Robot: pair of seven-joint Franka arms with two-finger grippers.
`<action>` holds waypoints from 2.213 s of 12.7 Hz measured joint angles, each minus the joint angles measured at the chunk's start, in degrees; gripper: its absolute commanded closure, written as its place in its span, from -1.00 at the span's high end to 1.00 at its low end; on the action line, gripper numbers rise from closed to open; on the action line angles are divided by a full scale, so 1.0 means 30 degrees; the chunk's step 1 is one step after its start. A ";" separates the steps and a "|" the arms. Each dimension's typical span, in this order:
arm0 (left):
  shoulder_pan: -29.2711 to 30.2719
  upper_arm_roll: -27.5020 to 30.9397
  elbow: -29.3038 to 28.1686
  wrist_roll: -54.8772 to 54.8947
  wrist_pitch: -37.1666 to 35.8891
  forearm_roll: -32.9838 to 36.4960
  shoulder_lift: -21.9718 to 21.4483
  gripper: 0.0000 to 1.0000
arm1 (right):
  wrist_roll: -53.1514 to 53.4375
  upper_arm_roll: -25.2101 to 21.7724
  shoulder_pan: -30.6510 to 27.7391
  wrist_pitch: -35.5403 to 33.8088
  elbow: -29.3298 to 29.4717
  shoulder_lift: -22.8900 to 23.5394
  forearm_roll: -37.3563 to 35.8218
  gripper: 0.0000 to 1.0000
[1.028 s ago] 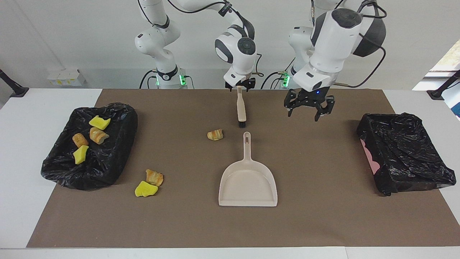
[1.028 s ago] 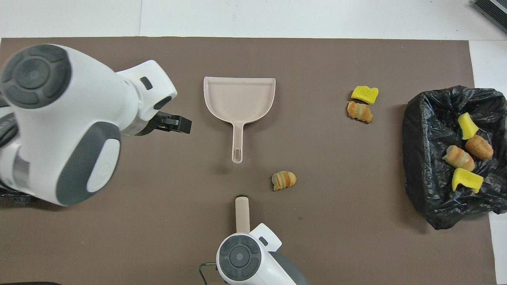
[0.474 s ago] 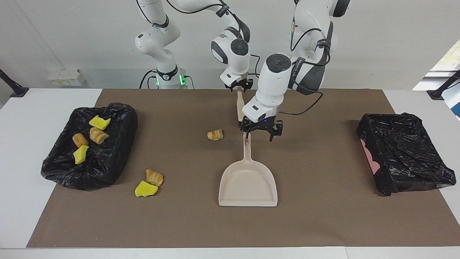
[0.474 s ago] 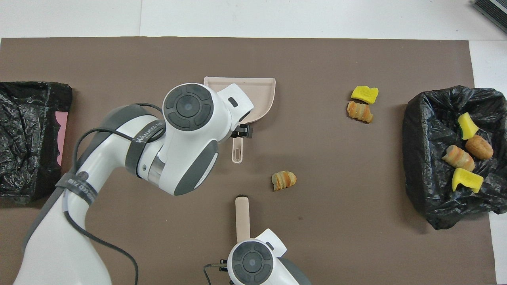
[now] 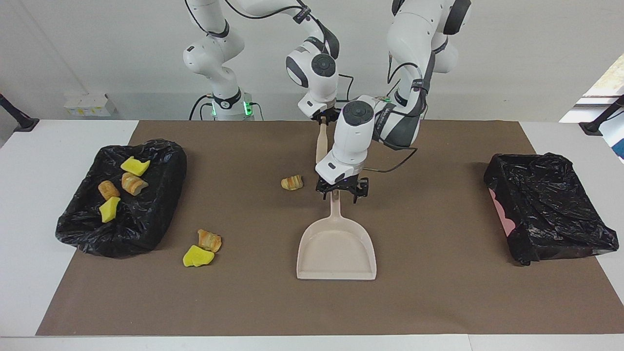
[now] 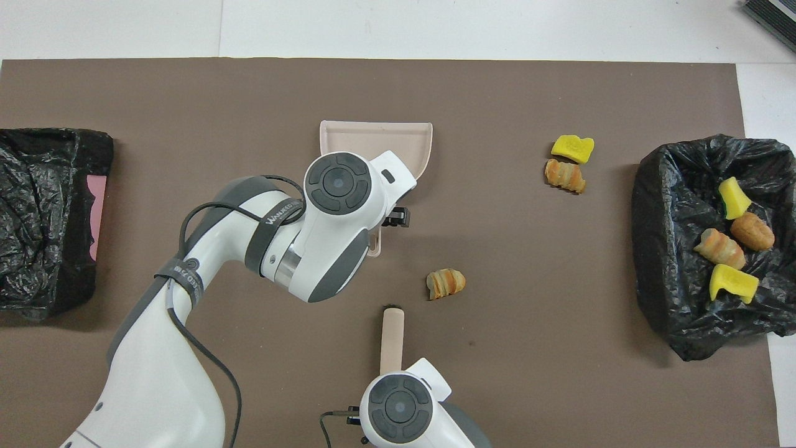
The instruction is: Sweep and dump trash in bin
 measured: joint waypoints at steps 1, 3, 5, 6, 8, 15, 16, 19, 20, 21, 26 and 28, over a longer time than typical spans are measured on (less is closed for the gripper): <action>-0.0055 0.0001 -0.0001 -0.0087 0.0020 0.0046 0.0100 0.90 | 0.0000 -0.0037 -0.0022 -0.0010 0.0067 0.0030 0.0003 -1.00; -0.0054 0.0068 -0.0011 -0.0107 0.0020 0.0074 0.0108 0.74 | 0.0000 -0.0075 -0.0397 -0.0367 0.0270 0.0007 0.0009 -1.00; -0.0054 0.0104 -0.0202 -0.0107 0.0015 0.0097 0.0111 0.57 | -0.0258 -0.0095 -0.1797 -0.1881 0.0612 -0.0423 0.0000 -1.00; -0.0056 0.0096 -0.0311 -0.0116 0.0015 0.0100 0.0112 0.39 | -0.0876 -0.0115 -0.2675 -0.2784 0.0720 -0.0824 -0.0006 -1.00; -0.0058 0.0093 -0.0373 -0.0131 0.0017 0.0105 0.0111 0.13 | -0.2480 -0.0197 -0.4519 -0.4476 0.1010 -0.1595 -0.0141 -1.00; -0.0024 0.0272 -0.0282 -0.0057 0.0767 0.0986 0.0030 -0.83 | -0.6667 -0.0259 -0.9680 -0.7305 0.3687 -0.1065 -0.5959 -1.00; -0.0021 0.0281 -0.0279 0.0099 0.0771 0.1209 0.0023 -0.86 | -0.7452 -0.0262 -1.0263 -0.7466 0.4422 -0.0557 -0.6674 -1.00; 0.0270 0.0407 -0.0260 0.1602 0.0696 0.1317 -0.0257 -0.88 | -0.9153 -0.0270 -1.1607 -0.7661 0.6424 0.0936 -0.8380 -1.00; 0.0402 0.0424 -0.0262 0.2205 0.0485 0.1323 -0.0492 -0.90 | -0.9568 -0.0270 -1.2060 -0.7628 0.7016 0.1396 -0.8915 -1.00; 0.0505 0.0427 -0.0262 0.3015 0.0014 0.1332 -0.0773 -0.95 | -1.0360 -0.0275 -1.2584 -0.7588 0.7678 0.1871 -0.9685 -1.00; 0.0957 0.0515 -0.0335 0.7468 -0.2488 0.1348 -0.1794 -0.98 | -1.2275 -0.0268 -1.3463 -0.6826 1.0270 0.5308 -1.4356 -1.00; 0.1233 0.0539 -0.0385 0.9143 -0.2638 0.1357 -0.1812 -1.00 | -1.2508 -0.0275 -1.3897 -0.6630 1.1564 0.6868 -1.6368 -1.00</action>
